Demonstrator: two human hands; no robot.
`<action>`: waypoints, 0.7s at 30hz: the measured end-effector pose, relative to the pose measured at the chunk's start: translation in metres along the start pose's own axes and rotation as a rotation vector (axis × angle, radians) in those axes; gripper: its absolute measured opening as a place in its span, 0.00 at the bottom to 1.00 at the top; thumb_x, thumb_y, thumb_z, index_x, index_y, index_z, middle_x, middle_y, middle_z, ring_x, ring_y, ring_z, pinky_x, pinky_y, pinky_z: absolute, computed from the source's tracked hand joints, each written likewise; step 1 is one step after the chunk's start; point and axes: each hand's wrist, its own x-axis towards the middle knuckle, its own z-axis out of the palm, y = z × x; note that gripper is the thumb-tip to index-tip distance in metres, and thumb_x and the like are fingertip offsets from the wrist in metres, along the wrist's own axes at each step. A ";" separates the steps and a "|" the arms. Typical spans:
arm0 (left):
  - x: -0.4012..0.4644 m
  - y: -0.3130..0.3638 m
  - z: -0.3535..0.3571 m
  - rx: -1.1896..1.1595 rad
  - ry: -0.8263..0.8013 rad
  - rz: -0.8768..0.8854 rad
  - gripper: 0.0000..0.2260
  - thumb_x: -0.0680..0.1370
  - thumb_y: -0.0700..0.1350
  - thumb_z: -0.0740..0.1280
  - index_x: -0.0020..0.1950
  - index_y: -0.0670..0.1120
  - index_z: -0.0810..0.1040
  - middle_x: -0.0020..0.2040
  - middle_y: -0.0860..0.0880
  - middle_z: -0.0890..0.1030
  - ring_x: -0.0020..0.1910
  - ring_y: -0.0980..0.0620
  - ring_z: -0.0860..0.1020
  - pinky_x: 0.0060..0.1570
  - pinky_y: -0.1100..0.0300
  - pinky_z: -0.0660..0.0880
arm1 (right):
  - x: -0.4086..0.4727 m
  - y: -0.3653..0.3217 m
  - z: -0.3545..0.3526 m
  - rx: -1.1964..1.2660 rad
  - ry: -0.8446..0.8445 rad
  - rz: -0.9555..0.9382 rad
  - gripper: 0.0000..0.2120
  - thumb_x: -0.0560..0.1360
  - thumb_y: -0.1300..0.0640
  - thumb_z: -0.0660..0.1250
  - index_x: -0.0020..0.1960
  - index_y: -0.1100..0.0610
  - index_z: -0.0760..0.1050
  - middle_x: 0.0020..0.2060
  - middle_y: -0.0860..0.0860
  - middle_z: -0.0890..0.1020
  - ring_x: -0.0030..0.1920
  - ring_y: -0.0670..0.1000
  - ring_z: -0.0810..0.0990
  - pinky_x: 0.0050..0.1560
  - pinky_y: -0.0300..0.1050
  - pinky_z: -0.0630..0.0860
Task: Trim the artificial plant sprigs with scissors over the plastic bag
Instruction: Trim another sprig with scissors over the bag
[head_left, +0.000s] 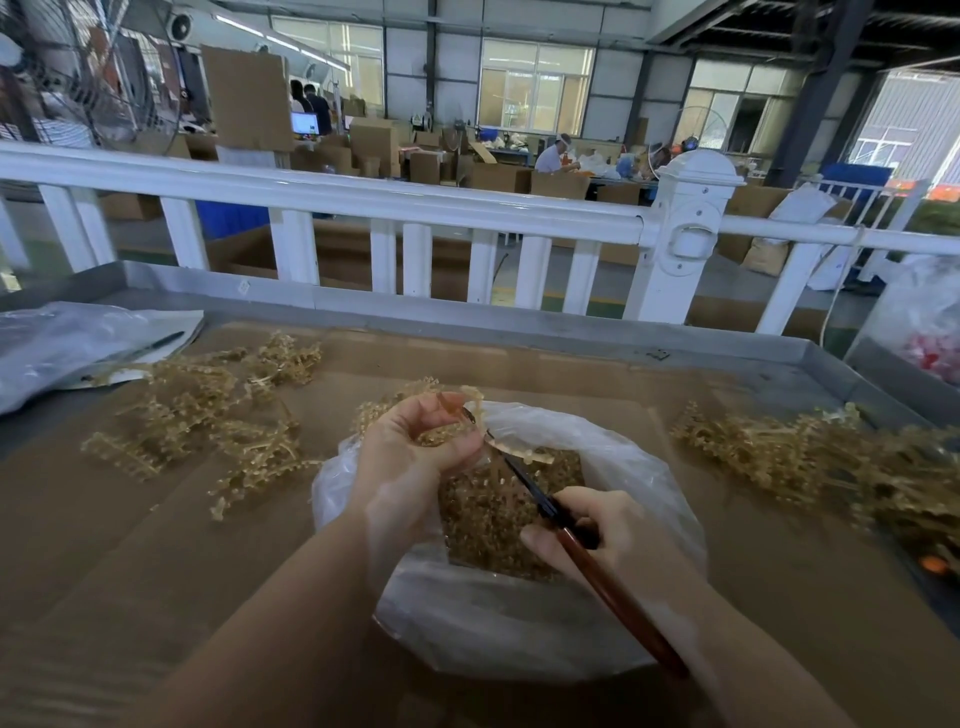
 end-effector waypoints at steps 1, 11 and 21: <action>0.001 0.001 -0.001 -0.009 -0.009 -0.006 0.14 0.60 0.29 0.71 0.26 0.49 0.80 0.38 0.58 0.83 0.35 0.55 0.83 0.32 0.63 0.79 | 0.000 -0.001 -0.001 -0.004 -0.005 -0.001 0.12 0.73 0.45 0.69 0.37 0.51 0.75 0.28 0.46 0.76 0.30 0.42 0.74 0.32 0.34 0.68; 0.003 0.013 -0.004 0.066 -0.059 -0.026 0.13 0.66 0.25 0.70 0.34 0.43 0.80 0.42 0.46 0.80 0.34 0.49 0.82 0.33 0.57 0.80 | -0.002 0.000 -0.005 0.017 -0.005 -0.041 0.13 0.73 0.41 0.68 0.38 0.50 0.75 0.30 0.46 0.76 0.30 0.42 0.74 0.33 0.34 0.67; 0.005 0.013 -0.003 0.056 -0.078 -0.095 0.10 0.66 0.26 0.70 0.43 0.37 0.79 0.39 0.49 0.83 0.35 0.49 0.83 0.35 0.58 0.81 | -0.002 -0.004 -0.004 0.020 0.001 0.000 0.16 0.73 0.40 0.65 0.40 0.54 0.76 0.29 0.47 0.76 0.28 0.40 0.73 0.31 0.31 0.68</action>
